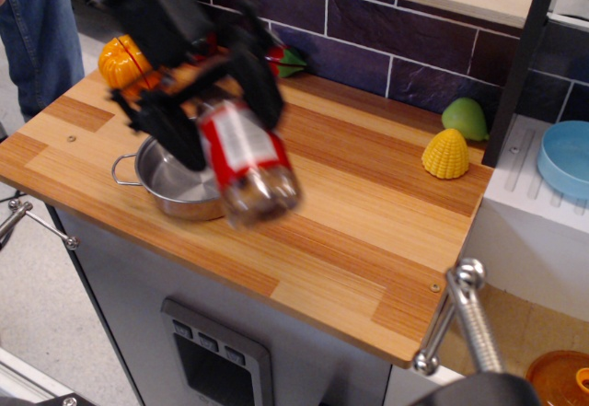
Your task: Pour almonds in pot
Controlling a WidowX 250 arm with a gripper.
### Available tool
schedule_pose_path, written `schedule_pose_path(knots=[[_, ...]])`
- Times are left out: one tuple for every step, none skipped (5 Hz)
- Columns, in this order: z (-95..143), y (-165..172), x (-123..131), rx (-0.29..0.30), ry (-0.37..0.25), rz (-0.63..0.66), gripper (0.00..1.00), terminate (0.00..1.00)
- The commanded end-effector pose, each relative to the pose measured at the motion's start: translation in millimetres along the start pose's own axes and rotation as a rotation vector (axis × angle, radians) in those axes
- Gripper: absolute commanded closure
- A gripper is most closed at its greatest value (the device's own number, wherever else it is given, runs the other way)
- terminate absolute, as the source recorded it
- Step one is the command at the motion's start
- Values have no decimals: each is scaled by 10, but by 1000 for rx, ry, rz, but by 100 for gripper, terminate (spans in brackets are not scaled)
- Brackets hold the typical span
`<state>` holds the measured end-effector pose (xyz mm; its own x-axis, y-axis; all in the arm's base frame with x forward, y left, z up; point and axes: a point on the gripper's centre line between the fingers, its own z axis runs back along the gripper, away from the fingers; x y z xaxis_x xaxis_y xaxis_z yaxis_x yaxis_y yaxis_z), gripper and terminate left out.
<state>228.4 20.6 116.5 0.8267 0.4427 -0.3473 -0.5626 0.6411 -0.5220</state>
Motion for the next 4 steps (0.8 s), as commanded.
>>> schedule_pose_path(knots=[[253,52,174,-102,110,31,100,0],[183,107,268,-140,288,65,100,0],[157,119,360,-192,409,130,100,0],[69,112,434,-219,543,148,100,100]])
